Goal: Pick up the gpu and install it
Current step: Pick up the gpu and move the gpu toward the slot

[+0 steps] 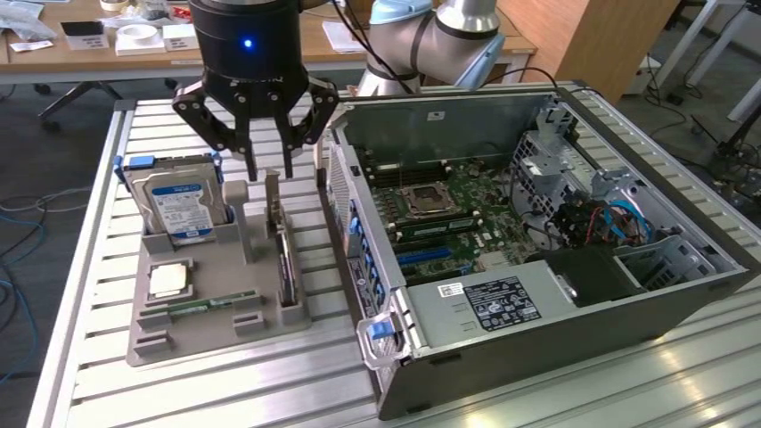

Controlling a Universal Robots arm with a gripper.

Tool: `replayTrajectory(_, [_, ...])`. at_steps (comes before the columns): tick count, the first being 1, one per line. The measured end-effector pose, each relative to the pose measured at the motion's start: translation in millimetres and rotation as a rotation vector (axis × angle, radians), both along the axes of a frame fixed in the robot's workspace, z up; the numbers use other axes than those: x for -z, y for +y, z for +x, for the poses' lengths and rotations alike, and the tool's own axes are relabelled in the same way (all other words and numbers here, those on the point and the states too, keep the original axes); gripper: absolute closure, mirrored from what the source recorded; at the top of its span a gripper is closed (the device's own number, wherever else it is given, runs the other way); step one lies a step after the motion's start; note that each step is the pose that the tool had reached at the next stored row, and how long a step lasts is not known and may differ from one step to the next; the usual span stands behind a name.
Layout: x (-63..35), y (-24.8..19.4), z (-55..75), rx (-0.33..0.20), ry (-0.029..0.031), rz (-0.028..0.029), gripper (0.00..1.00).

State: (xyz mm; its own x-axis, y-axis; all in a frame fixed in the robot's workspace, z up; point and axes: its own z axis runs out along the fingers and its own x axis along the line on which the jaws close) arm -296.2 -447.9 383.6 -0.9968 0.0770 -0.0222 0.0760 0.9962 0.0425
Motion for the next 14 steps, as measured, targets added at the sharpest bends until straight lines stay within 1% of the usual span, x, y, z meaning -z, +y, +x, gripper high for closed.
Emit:
replayTrajectory(13, [2.9, 0.0, 0.0, 0.000, 0.0001, -0.0002, 0.58])
replayTrajectory(14, [3.2, 0.0, -0.1, 0.000, 0.0000, 0.0007, 0.58])
